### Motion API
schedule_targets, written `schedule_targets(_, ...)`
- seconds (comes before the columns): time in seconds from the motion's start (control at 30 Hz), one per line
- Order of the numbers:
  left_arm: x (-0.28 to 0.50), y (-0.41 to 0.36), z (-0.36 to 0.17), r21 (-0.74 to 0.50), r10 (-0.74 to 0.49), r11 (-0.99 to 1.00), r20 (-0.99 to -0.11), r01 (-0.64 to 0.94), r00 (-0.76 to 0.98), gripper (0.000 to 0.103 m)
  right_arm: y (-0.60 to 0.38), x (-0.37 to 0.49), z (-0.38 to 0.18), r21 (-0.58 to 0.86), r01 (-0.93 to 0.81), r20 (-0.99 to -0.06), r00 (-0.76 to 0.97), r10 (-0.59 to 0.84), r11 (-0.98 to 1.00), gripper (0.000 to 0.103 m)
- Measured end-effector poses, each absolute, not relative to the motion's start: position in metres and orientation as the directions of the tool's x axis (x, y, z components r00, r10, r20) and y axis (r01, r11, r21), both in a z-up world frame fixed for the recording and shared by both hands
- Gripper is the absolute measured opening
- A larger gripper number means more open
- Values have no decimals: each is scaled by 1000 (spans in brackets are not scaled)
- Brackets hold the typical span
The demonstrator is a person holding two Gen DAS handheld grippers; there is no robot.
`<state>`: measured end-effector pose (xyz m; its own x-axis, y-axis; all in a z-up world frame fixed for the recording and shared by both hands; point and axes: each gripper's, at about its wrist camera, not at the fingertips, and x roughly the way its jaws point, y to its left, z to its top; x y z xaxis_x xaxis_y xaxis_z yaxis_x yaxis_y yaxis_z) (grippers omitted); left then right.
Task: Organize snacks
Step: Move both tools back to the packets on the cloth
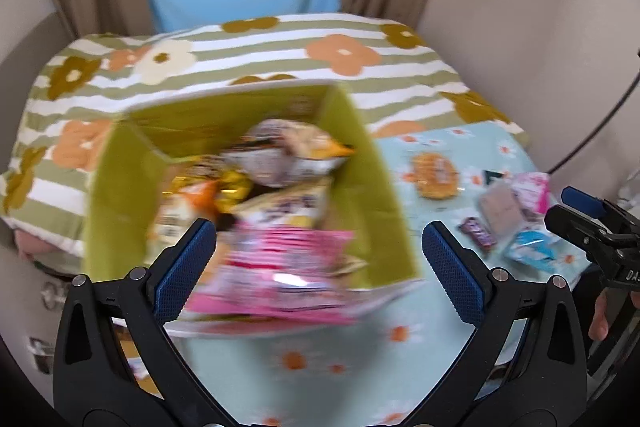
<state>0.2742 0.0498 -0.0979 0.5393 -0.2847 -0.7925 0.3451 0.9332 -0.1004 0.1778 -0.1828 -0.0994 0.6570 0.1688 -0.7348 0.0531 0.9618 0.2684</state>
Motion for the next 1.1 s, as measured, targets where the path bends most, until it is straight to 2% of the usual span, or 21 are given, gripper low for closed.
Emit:
schedule_targets(0.2,255,-32,-110,-105,-307,912,-815,396,491,102,-251,151,-102,213,103,-760,642,99,972,98)
schedule_targets(0.53,241,-139,-159,-123,-272,922,-880,366,389,102,-327,127,-138,237,68,-805,573,156,969,99)
schedule_targets(0.83,256,-196,-219,-67,-160,954,-938,292,307,102,-353,129,-174,258,-27,-827,511,235,966,99)
schedule_targets(1.1,274,-211,-258,-7,-73,969,-962,246,263,86,-348,136,-200,239,-82,-851,461,250,967,99)
